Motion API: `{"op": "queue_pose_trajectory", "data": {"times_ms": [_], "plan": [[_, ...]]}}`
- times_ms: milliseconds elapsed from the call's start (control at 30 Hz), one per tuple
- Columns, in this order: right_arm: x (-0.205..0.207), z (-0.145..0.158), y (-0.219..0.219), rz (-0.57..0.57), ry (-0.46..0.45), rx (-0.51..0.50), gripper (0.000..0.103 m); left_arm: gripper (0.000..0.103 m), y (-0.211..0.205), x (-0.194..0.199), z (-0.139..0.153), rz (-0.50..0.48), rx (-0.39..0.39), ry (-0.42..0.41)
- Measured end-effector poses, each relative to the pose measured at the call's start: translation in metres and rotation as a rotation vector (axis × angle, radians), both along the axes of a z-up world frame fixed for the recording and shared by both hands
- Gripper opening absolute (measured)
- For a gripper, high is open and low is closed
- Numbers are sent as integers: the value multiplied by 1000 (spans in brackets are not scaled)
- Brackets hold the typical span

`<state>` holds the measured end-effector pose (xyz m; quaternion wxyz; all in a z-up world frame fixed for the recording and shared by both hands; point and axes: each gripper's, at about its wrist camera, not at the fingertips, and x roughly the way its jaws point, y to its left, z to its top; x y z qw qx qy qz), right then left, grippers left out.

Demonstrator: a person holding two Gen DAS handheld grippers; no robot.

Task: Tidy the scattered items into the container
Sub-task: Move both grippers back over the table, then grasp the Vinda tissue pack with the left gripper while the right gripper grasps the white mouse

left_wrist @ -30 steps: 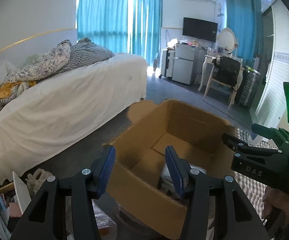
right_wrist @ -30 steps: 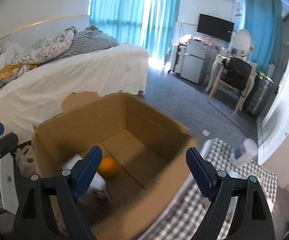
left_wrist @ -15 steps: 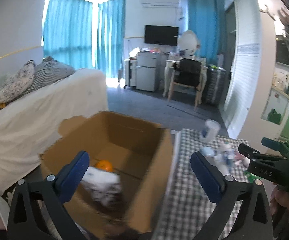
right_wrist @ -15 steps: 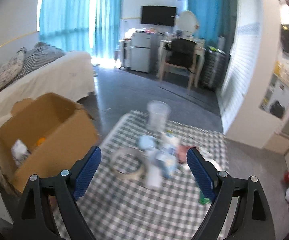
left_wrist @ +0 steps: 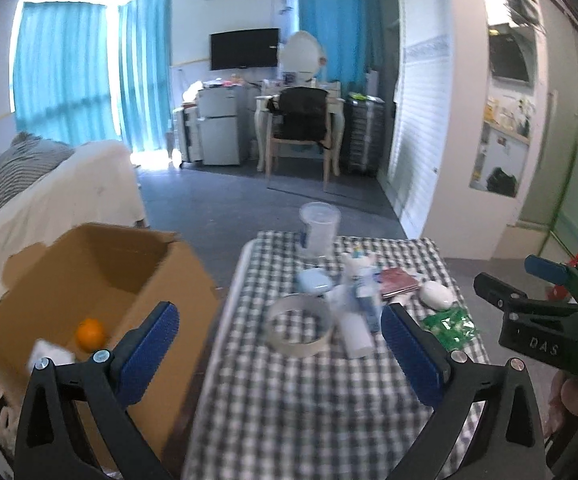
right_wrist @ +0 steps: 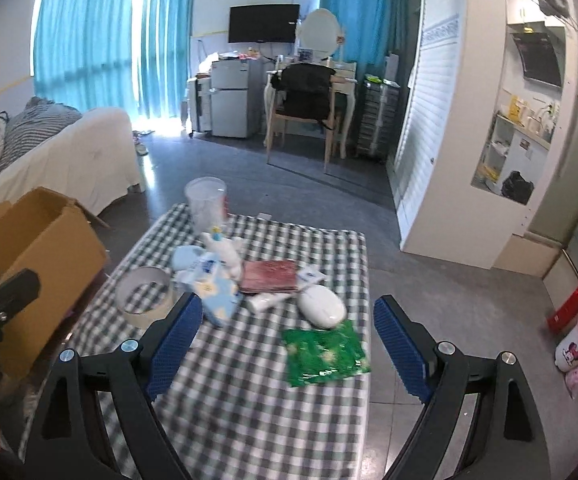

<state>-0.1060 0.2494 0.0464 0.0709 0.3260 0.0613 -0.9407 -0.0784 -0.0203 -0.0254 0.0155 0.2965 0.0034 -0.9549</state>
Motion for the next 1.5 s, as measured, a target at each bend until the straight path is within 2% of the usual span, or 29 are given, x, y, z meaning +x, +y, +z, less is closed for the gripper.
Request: {"op": "queue_pose_trajectory", "data": {"times_ms": [133,233,367,600,700,767,867,933,967,1000,1067,1100,1233,1500], "plan": [[-12,-10,21,-41,-16,12,88,103,26,-29,-20,-65,8,-16],[-17,-19,35,-66,-34,1,88,103,41,-60,-42,-102,-3,-68],[-26,-28,44,-82,-53,-14,88,103,48,-86,-64,-114,24,-114],[-38,-45,50,-90,-76,-17,88,102,54,-109,-83,-118,45,-143],[-42,-53,50,-93,-88,-15,88,90,59,-119,-93,-119,34,-165],[-45,-57,52,-95,-96,-17,88,75,64,-128,-102,-117,20,-196],[-48,-61,55,-100,-102,-24,88,67,69,-139,-114,-116,5,-243],[-50,-62,56,-103,-103,-30,88,61,70,-140,-117,-104,-7,-229],[-51,-63,57,-103,-105,-32,88,51,70,-139,-118,-102,-14,-218],[-52,-64,57,-104,-106,-34,88,48,70,-139,-117,-105,-17,-209],[-53,-66,57,-104,-110,-37,88,30,71,-137,-113,-112,-14,-187],[-53,-67,57,-103,-112,-39,88,26,71,-138,-112,-118,-10,-191],[-55,-72,57,-102,-121,-39,88,20,71,-136,-109,-121,13,-193],[-61,-84,50,-71,-158,-54,88,19,55,-116,-77,-98,36,-123]]}}
